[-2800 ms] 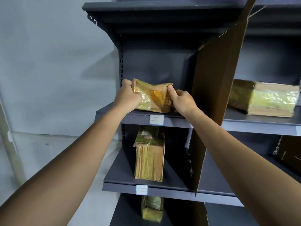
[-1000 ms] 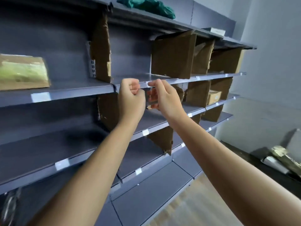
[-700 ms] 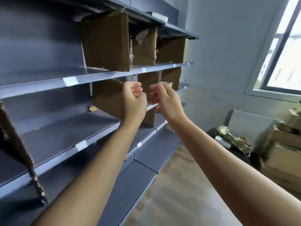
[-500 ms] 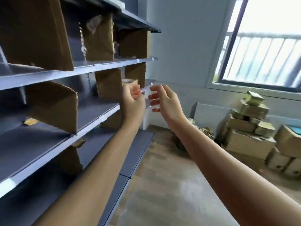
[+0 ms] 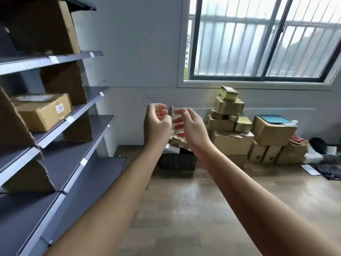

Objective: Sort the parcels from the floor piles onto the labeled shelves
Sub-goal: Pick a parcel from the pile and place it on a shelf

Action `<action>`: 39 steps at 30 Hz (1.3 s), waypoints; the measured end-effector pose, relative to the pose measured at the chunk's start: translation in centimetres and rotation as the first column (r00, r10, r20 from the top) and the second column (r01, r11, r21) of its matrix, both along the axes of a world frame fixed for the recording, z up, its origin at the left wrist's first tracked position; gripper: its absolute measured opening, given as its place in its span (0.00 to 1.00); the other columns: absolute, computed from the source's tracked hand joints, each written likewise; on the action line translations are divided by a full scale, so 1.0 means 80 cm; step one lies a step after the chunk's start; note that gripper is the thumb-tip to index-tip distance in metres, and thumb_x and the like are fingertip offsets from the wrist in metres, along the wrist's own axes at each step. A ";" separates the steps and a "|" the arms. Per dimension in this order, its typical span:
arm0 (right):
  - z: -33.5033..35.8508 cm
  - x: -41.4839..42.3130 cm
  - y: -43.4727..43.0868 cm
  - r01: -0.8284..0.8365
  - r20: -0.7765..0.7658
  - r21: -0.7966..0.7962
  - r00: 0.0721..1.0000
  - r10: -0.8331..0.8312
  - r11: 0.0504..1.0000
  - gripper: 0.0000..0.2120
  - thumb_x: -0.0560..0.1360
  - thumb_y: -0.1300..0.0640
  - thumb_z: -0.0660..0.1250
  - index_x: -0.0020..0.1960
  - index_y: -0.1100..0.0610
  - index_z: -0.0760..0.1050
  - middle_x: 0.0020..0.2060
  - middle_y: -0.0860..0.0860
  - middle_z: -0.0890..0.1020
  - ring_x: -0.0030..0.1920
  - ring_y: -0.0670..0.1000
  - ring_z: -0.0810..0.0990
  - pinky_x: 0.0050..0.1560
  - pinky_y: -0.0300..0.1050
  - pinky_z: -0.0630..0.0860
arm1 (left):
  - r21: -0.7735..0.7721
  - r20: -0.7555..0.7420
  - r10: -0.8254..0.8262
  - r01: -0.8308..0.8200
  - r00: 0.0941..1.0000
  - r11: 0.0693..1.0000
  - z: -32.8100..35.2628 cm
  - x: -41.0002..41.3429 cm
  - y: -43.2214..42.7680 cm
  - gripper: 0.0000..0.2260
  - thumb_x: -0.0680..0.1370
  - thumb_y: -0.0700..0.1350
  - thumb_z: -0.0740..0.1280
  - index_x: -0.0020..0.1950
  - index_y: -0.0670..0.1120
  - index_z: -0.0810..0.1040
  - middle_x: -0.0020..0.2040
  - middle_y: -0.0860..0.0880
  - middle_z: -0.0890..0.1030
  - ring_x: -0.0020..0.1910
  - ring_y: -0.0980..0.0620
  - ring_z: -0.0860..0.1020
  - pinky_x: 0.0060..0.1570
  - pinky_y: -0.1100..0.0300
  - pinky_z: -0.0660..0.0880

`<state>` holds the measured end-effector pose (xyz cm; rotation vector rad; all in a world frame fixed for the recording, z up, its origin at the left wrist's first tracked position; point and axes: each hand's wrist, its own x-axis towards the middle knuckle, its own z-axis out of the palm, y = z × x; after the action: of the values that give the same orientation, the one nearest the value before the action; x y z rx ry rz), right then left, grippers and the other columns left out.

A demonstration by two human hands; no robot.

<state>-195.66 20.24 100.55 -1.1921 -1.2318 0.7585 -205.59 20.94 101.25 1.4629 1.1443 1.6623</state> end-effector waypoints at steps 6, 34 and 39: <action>-0.032 0.111 0.166 0.050 -0.034 -0.026 0.998 -0.051 0.998 0.12 0.83 0.55 0.55 0.52 0.54 0.77 0.41 0.51 0.80 0.39 0.49 0.79 0.41 0.46 0.74 | -0.076 -0.044 -0.032 0.029 0.999 0.997 -0.028 0.105 0.176 0.10 0.76 0.33 0.61 0.53 0.47 0.73 0.47 0.53 0.77 0.44 0.61 0.75 0.45 0.68 0.74; -0.236 0.404 0.941 0.140 0.091 -0.401 0.989 -0.112 0.905 0.14 0.84 0.53 0.53 0.58 0.55 0.76 0.50 0.54 0.82 0.50 0.51 0.81 0.49 0.49 0.79 | -0.499 -0.088 -0.072 0.019 0.993 0.867 -0.236 0.352 0.987 0.09 0.78 0.36 0.60 0.55 0.46 0.73 0.47 0.51 0.76 0.46 0.51 0.75 0.39 0.62 0.72; -0.315 0.464 1.056 0.131 0.085 -0.489 0.991 -0.102 0.863 0.14 0.83 0.53 0.53 0.58 0.54 0.75 0.48 0.52 0.82 0.48 0.50 0.81 0.50 0.50 0.78 | -0.602 -0.156 -0.065 -0.043 0.986 0.797 -0.315 0.390 1.097 0.09 0.77 0.37 0.61 0.52 0.49 0.74 0.48 0.51 0.77 0.44 0.51 0.76 0.42 0.56 0.73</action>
<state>-158.57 104.76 75.35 -1.7015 -1.0243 0.9896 -174.40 108.67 76.08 1.1886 1.5756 1.0143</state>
